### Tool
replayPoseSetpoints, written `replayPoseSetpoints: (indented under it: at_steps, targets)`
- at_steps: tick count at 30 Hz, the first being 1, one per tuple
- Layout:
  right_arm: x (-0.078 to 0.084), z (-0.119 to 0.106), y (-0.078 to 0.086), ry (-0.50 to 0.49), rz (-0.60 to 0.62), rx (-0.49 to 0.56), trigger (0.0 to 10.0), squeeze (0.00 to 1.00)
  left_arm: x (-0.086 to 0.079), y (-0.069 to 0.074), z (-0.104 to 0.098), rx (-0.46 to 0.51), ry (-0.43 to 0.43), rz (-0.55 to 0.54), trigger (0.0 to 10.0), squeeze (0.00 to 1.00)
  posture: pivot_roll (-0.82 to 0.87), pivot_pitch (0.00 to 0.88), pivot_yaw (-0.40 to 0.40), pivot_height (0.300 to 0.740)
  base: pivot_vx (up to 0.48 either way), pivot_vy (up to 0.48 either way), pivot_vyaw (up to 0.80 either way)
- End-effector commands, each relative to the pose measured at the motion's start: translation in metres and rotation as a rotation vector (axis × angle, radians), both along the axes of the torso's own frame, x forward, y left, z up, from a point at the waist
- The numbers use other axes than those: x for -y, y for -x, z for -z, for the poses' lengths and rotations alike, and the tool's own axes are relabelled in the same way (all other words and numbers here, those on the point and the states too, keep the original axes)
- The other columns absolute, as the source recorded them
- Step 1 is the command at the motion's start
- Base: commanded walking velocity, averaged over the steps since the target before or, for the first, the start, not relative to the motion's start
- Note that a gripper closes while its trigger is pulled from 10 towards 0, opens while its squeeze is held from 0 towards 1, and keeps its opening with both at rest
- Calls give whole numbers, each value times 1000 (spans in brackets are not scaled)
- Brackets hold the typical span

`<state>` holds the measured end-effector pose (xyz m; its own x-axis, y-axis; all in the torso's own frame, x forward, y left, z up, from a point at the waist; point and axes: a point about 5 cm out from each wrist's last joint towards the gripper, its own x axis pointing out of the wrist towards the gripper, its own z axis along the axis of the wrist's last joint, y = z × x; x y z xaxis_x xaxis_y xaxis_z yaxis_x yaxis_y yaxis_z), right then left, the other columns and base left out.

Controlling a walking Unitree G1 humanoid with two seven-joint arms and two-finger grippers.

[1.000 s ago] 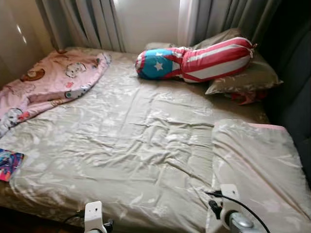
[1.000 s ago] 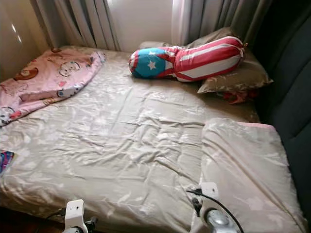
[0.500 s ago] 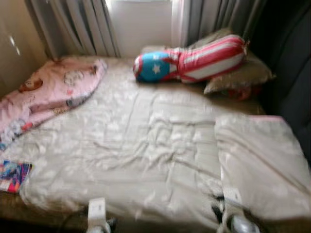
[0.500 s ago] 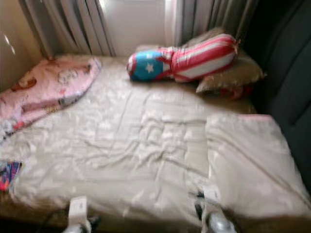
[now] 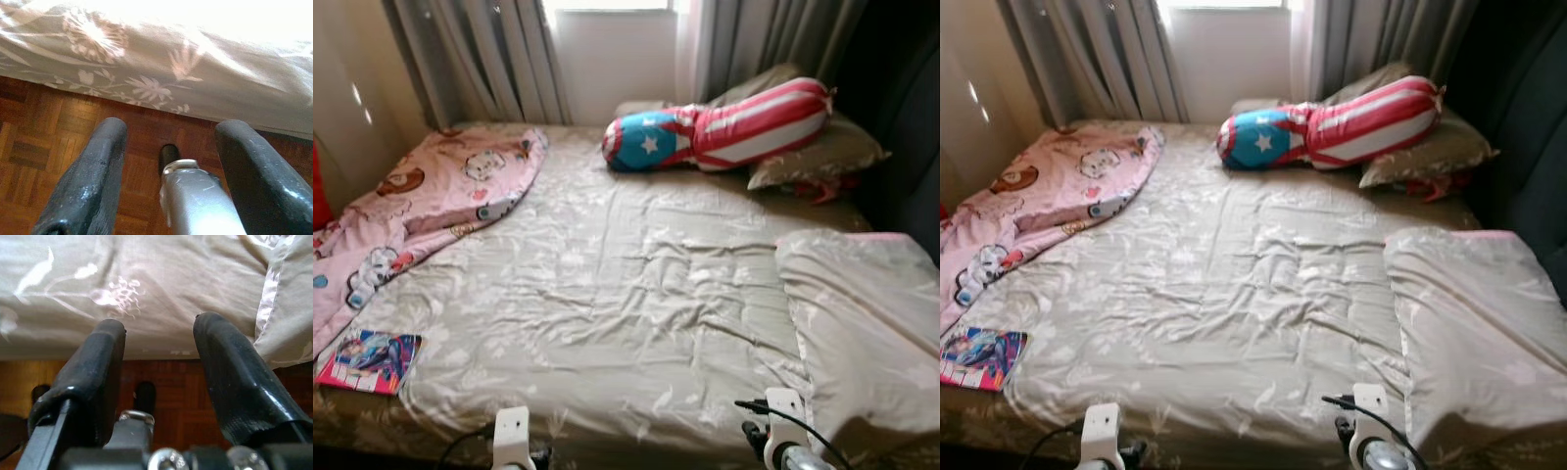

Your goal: Clean up the room

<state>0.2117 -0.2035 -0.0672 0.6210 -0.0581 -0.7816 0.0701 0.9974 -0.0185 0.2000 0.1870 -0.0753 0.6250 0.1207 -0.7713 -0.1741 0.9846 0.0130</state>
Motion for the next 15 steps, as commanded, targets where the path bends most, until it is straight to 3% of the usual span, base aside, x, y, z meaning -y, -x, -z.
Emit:
replayPoseSetpoints:
  at_steps: [1,15]
  targets:
    - [-6,-2,-5,-16,-4,17,10000,0,-7,2,0,-11,-16,-13,10000,0,-59,0,-19,740,0,409,0]
    - [-8,-2,-6,-22,-4,18,10000,0,-9,3,0,-13,-21,-13,10000,0,-57,0,-19,740,0,413,0]
